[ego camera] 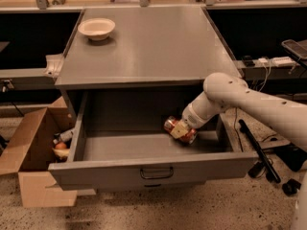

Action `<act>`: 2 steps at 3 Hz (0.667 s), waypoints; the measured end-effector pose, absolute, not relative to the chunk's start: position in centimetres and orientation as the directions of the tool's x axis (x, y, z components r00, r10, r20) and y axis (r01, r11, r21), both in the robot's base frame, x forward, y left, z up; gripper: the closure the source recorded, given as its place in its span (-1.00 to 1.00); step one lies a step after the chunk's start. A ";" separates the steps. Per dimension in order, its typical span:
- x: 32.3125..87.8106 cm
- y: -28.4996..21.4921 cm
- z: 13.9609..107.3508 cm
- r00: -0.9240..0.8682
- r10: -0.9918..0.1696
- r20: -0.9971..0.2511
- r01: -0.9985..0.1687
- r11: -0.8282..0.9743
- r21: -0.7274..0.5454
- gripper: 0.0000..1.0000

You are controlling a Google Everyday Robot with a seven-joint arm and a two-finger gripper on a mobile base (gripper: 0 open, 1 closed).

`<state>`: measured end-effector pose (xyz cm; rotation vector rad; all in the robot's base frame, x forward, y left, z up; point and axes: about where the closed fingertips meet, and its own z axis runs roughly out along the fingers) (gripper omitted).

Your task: Place coke can into top drawer

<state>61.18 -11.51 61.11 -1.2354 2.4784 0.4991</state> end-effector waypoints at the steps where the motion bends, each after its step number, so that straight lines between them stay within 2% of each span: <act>1: 61.3 -11.5 61.3 -0.577 -0.684 -0.446 -0.805 0.568 0.172 -0.34; 2: 61.5 -11.4 61.3 -0.578 -0.671 -0.464 -0.803 0.568 0.180 -0.81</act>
Offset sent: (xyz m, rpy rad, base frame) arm 0.0063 -0.0012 0.0072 0.0625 -0.0191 -0.0253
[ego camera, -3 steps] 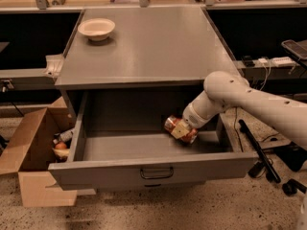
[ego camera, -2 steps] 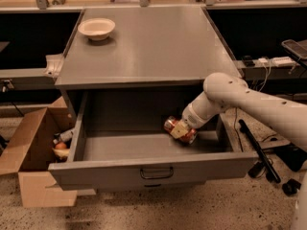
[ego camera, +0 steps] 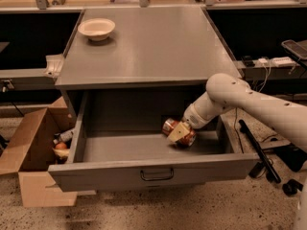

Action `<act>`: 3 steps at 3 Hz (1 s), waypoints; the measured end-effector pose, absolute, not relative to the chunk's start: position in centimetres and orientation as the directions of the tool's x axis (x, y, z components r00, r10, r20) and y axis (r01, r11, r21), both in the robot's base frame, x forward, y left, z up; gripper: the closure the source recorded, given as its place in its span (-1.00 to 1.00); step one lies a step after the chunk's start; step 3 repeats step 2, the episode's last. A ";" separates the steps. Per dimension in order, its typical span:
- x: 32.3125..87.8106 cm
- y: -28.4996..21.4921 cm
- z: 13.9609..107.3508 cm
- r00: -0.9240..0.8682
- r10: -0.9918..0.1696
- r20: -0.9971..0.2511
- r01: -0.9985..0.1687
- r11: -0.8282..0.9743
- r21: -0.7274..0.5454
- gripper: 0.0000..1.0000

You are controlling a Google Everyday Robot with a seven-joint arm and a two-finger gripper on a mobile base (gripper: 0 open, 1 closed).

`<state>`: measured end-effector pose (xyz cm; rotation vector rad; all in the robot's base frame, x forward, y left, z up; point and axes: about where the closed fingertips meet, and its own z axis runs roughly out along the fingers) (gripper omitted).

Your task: Place coke can into top drawer

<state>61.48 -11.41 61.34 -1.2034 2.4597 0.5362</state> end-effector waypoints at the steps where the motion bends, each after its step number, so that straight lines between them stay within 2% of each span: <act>1: 61.3 -11.4 63.0 -0.560 -0.645 -0.520 -0.810 0.557 0.181 -1.00; 2: 60.0 -11.5 66.4 -0.510 -0.622 -0.594 -0.827 0.544 0.141 -1.00; 3: 60.0 -11.5 66.4 -0.510 -0.622 -0.594 -0.827 0.544 0.141 -1.00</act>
Offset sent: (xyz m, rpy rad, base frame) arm -0.0411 -0.0102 0.1172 0.1673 -0.2700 0.0124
